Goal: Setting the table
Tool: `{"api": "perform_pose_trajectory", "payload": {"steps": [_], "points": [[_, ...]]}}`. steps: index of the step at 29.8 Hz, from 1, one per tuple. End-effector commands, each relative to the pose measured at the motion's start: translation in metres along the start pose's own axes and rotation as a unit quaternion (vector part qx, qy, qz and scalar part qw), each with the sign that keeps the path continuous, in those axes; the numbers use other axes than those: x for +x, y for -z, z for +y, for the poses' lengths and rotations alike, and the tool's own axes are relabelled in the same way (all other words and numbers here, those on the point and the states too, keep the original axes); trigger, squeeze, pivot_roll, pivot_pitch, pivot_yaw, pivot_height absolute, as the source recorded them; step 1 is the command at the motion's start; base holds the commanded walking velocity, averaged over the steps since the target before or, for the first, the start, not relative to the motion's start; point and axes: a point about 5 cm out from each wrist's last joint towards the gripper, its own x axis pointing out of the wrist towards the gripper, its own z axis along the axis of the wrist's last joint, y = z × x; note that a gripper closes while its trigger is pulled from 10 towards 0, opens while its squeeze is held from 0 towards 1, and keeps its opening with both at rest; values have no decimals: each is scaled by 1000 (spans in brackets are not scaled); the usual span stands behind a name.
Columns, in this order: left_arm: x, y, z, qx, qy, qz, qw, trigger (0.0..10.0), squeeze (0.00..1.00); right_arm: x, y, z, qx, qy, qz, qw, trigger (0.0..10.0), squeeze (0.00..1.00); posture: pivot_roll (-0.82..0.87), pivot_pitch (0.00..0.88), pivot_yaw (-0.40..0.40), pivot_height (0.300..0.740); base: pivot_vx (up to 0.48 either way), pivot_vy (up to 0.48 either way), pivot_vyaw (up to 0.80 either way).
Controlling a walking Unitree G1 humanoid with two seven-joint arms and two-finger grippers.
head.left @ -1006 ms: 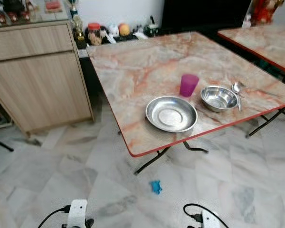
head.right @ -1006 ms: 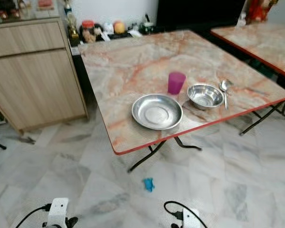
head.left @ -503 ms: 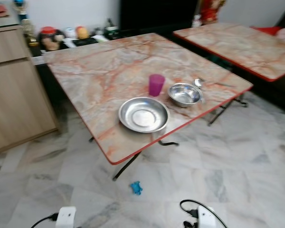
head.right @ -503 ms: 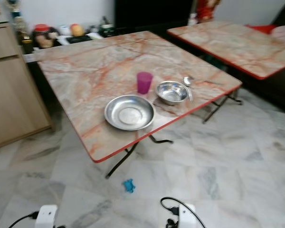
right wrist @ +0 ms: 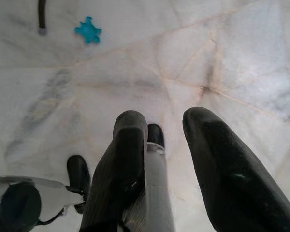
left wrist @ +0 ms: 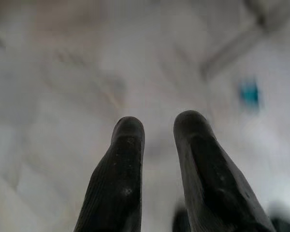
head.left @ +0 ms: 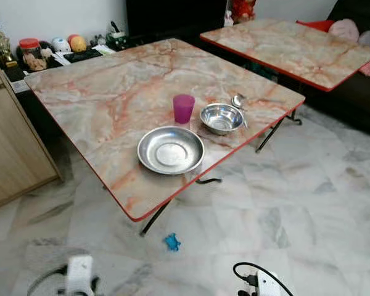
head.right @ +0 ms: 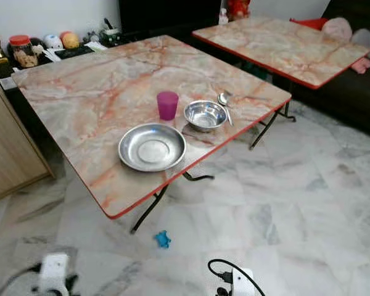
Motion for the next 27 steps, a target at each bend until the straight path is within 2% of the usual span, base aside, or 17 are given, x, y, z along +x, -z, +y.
{"api": "perform_pose_trajectory", "payload": {"steps": [1,2,3,4,6,8,10,11,12,13,14,16,19,22,23,24,27], "points": [[3,-19,2,-31,-7,-54,998,10000,0,-1,0,-6,2,10,-2,1000,10000,0,127,0,-44,740,0,0,0],[4,-31,3,-44,-4,-86,995,10000,0,-1,0,-7,1,10,-2,1000,10000,0,130,0,-46,740,0,0,0],[4,-31,3,-44,-4,-86,995,10000,0,-1,0,-7,1,10,-2,1000,10000,0,130,0,-46,740,0,0,0],[5,-54,1,-58,8,-143,988,10000,0,-1,-1,-6,-1,9,-2,1000,10000,0,139,0,-50,740,0,0,0],[3,-78,-6,-59,25,-201,978,10000,0,0,-3,-3,-4,7,-4,1000,10000,0,139,0,-50,740,0,0,0],[-1,-100,-13,-51,29,-257,965,10000,0,2,-6,1,-5,5,-6,1000,10000,0,135,0,-50,740,0,0,0],[-10,-128,-18,-52,26,-323,944,10000,0,3,-10,7,-6,3,-10,1000,10000,0,133,0,-51,740,0,0,0],[-13,-135,-20,-50,24,-342,938,10000,0,4,-11,8,-7,2,-10,1000,10000,0,133,0,-51,740,0,0,0],[-13,-135,-20,-50,24,-342,938,10000,0,4,-11,8,-7,2,-10,1000,10000,0,133,0,-51,740,0,0,0],[-20,-151,-24,-46,27,-376,925,10000,0,4,-12,11,-7,1,-10,1000,10000,0,136,0,-53,740,0,0,0],[-25,-159,-28,-45,35,-392,918,10000,0,4,-12,12,-8,1,-10,1000,10000,0,136,0,-53,740,0,0,0],[-31,-170,-35,-46,53,-412,909,10000,0,5,-12,14,-9,0,-10,1000,10000,0,135,0,-54,740,0,0,0],[-48,-189,-55,-54,117,-436,891,10000,0,4,-10,15,-8,1,-8,1000,10000,0,133,0,-54,740,0,0,0],[-56,-193,-65,-38,151,-440,884,10000,0,4,-8,14,-8,2,-7,1000,10000,0,133,0,-54,740,0,0,0],[-68,-190,-79,-12,204,-435,877,10000,0,4,-7,14,-7,3,-6,1000,10000,0,135,0,-52,740,0,0,0],[-74,-186,-86,-12,234,-424,875,10000,0,4,-7,13,-7,4,-6,1000,10000,0,135,0,-52,740,0,0,0],[-74,-182,-87,-21,229,-411,882,10000,0,3,-7,12,-5,6,-7,1000,10000,0,138,0,-52,740,0,0,0]]}}
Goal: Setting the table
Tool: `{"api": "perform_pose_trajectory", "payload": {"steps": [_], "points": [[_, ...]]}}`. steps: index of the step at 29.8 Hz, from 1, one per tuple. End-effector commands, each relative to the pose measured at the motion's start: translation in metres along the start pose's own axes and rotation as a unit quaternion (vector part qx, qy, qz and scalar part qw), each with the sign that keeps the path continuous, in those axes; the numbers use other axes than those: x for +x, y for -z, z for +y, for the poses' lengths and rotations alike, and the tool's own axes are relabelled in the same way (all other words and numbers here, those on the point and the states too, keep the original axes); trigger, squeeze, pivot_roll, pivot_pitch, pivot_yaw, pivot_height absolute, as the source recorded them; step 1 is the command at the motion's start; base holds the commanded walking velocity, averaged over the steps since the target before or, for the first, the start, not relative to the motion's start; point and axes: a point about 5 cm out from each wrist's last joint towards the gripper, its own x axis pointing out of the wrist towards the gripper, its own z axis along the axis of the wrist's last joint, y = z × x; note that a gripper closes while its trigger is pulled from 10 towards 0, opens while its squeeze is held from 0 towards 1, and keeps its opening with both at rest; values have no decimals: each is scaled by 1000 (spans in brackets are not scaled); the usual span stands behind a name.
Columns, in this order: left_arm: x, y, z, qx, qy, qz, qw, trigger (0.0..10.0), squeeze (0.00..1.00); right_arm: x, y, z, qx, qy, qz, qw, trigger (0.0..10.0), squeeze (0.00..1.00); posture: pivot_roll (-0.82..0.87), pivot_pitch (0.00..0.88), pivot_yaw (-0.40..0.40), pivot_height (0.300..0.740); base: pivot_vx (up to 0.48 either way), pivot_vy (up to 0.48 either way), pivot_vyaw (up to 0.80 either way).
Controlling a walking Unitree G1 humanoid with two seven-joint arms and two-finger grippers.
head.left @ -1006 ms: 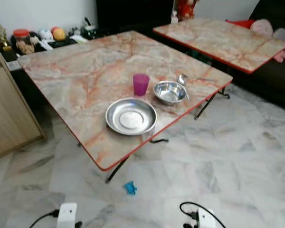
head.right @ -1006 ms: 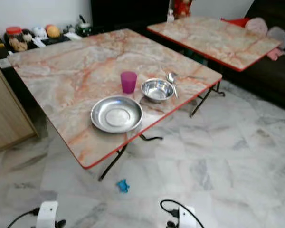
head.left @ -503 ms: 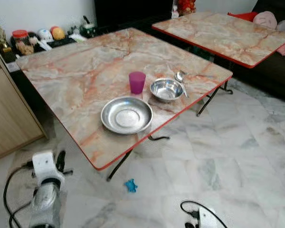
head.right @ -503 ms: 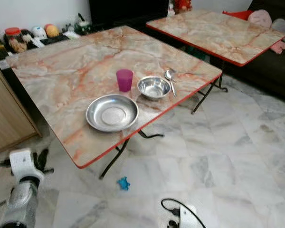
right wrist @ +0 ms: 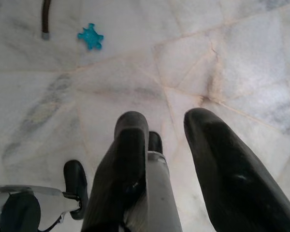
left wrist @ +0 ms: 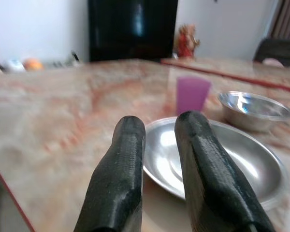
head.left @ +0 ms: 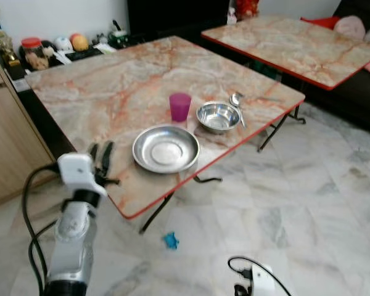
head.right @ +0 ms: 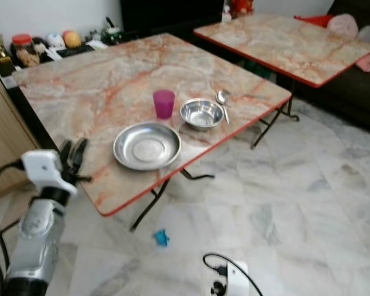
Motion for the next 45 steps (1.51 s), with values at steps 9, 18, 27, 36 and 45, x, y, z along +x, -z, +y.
{"api": "perform_pose_trajectory", "payload": {"steps": [9,18,27,36,45], "points": [[5,-3,-6,-27,4,27,999,10000,0,-1,1,-4,6,11,-1,1000,10000,0,136,0,-51,740,167,0,0],[10,-6,-15,-39,16,30,999,10000,0,-2,4,-10,1,16,1,1000,10000,0,136,0,-50,740,335,0,0],[12,-8,-15,-37,23,33,999,10000,0,-1,3,-1,0,12,1,1000,10000,0,136,0,-50,740,348,0,0],[11,-8,-19,-36,36,42,998,10000,0,1,2,14,-3,4,1,1000,10000,0,138,0,-52,740,0,0,0],[24,-5,-38,-110,54,131,984,10000,0,0,5,14,-6,5,1,1000,10000,0,140,0,-53,740,0,0,0]]}}
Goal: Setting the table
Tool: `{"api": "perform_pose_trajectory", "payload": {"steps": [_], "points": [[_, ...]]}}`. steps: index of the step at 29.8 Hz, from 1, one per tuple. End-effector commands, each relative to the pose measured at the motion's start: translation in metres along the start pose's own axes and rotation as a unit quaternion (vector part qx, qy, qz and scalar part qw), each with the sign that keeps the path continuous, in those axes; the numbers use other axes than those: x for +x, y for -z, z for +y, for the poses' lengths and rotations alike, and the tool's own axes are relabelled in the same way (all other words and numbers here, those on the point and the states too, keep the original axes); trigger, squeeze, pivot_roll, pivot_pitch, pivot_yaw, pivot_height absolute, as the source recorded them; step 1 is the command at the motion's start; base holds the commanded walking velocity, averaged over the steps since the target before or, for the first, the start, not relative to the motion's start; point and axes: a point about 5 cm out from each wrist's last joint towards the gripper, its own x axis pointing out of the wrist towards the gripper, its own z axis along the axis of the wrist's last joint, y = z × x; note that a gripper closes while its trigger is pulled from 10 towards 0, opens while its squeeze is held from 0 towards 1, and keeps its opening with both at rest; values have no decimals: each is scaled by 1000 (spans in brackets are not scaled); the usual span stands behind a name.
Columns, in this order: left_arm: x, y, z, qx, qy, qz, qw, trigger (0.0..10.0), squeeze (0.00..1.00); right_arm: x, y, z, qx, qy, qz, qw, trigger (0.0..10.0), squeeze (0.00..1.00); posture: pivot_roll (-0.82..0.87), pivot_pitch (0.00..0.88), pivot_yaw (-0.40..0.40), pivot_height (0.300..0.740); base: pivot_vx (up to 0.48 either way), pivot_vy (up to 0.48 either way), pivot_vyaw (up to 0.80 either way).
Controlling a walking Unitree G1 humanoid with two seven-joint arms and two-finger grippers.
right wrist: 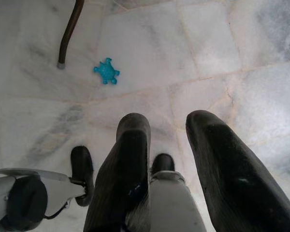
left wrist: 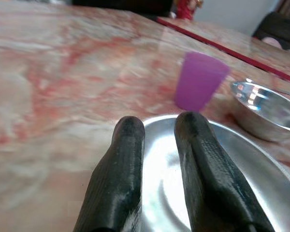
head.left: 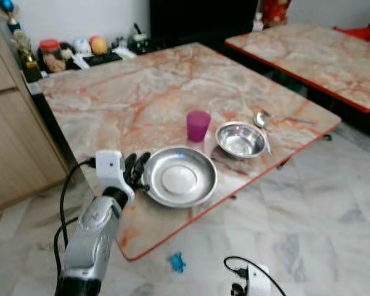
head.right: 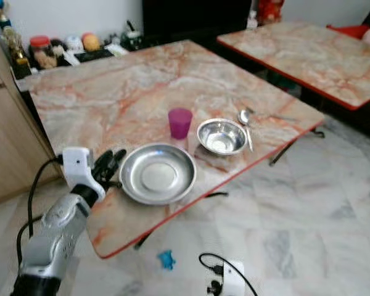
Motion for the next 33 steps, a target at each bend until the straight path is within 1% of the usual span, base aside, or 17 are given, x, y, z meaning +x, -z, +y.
{"api": "perform_pose_trajectory", "payload": {"steps": [1,2,3,4,5,9,11,13,15,19,21,22,23,26,28,31,33], "points": [[3,-7,-7,-10,11,0,1000,10000,0,-1,2,-3,-4,3,3,1000,10000,0,140,0,-53,740,0,0,0],[6,-6,-12,-30,4,18,999,10000,0,-2,4,-8,-4,5,3,1000,10000,0,137,0,-52,740,0,0,0],[7,-6,-14,-47,-2,28,998,10000,502,-2,5,-11,-4,7,4,1000,10000,0,137,0,-52,740,0,0,0],[9,-6,-18,-66,-9,41,997,10000,820,-3,6,-14,-3,9,4,1000,10000,0,137,0,-52,740,0,0,0],[10,-4,-20,-64,-9,52,997,10000,1000,-3,7,-17,-4,11,5,1000,10000,0,140,0,-54,740,0,0,0],[15,-1,-27,-75,-13,86,993,10000,1000,-4,8,-25,-4,16,6,1000,10000,0,138,0,-53,740,0,0,0],[19,-2,-28,-96,-29,86,991,10000,1000,-5,8,-27,-3,18,6,1000,10000,0,140,0,-52,740,0,0,0],[21,-1,-25,-102,-49,92,989,10000,1000,-5,8,-28,-3,18,6,1000,10000,0,139,0,-51,740,0,0,0],[25,-3,-20,-89,-70,86,990,10000,1000,-5,7,-28,-2,17,5,1000,10000,0,135,0,-49,740,0,0,0],[28,-4,-11,-87,-91,75,989,10000,1000,-4,6,-27,-2,16,5,1000,10000,0,138,0,-49,740,0,0,0],[30,-6,-6,-69,-93,69,991,10000,1000,-4,5,-24,-2,16,4,1000,10000,0,134,0,-47,740,0,0,0],[31,-9,-4,-55,-87,55,993,10000,16,-3,4,-23,-1,15,3,1000,10000,0,131,0,-45,740,0,0,0],[31,-12,0,-45,-86,39,994,10000,0,-3,3,-21,-1,14,2,1000,10000,0,131,0,-45,740,0,0,0],[31,-16,9,-55,-85,7,995,10000,0,-3,3,-20,0,14,2,1000,10000,0,132,0,-45,740,0,0,0],[31,-15,11,-58,-82,2,995,10000,0,-3,3,-19,0,14,2,1000,10000,0,132,0,-45,740,0,0,0],[28,-9,17,-56,-55,-6,997,10000,0,-3,3,-24,1,16,1,1000,10000,0,124,0,-43,740,0,0,0],[28,-9,17,-56,-55,-6,997,10000,0,-3,3,-24,1,16,1,1000,10000,0,124,0,-43,740,0,0,0]]}}
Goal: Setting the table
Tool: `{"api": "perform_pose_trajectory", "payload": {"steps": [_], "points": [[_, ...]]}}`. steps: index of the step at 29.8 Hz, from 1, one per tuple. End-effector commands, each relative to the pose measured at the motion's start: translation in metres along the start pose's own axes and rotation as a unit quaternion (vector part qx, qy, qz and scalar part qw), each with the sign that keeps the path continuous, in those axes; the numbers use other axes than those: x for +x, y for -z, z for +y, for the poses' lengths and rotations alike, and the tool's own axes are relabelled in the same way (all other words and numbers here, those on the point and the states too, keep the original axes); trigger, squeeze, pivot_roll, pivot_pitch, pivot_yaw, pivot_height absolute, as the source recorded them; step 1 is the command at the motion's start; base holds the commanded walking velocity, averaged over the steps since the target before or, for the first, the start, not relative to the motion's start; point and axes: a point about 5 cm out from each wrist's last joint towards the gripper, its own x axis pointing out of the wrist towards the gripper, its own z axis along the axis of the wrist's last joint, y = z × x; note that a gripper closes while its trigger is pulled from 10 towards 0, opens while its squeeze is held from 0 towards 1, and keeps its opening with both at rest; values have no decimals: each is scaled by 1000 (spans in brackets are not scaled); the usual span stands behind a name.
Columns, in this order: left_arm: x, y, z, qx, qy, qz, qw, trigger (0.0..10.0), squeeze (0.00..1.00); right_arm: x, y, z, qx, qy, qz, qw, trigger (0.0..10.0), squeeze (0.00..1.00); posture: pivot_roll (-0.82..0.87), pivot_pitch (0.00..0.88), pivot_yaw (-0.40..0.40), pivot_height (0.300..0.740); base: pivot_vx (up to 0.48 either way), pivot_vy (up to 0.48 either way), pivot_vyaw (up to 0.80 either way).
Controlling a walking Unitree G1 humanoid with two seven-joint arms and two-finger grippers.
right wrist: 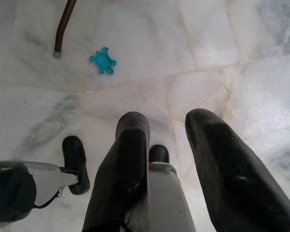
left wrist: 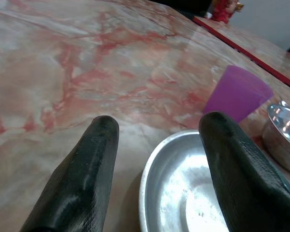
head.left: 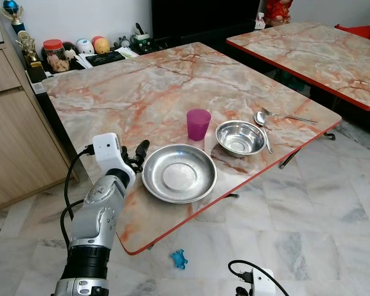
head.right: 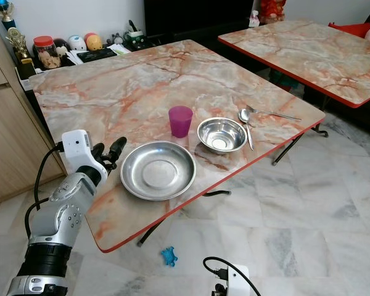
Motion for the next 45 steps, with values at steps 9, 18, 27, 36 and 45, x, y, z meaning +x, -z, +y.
{"api": "perform_pose_trajectory", "payload": {"steps": [9,18,27,36,45], "points": [[-5,21,14,-32,53,16,998,10000,0,-4,4,-23,8,17,1,1000,10000,0,122,2,-44,740,0,0,0],[1,31,33,-10,49,43,998,10000,0,2,-11,-4,0,7,-7,1000,10000,0,114,3,-43,740,0,0,0],[1,34,36,11,59,50,997,10000,0,5,-19,7,-3,0,-13,1000,10000,0,118,5,-45,740,0,0,0],[3,36,31,56,72,45,995,10000,0,2,-10,-3,-2,5,-7,1000,10000,0,117,5,-43,740,0,0,0],[5,38,24,135,85,51,986,10000,0,2,-2,9,-7,0,2,1000,10000,0,116,6,-41,740,0,0,0]]}}
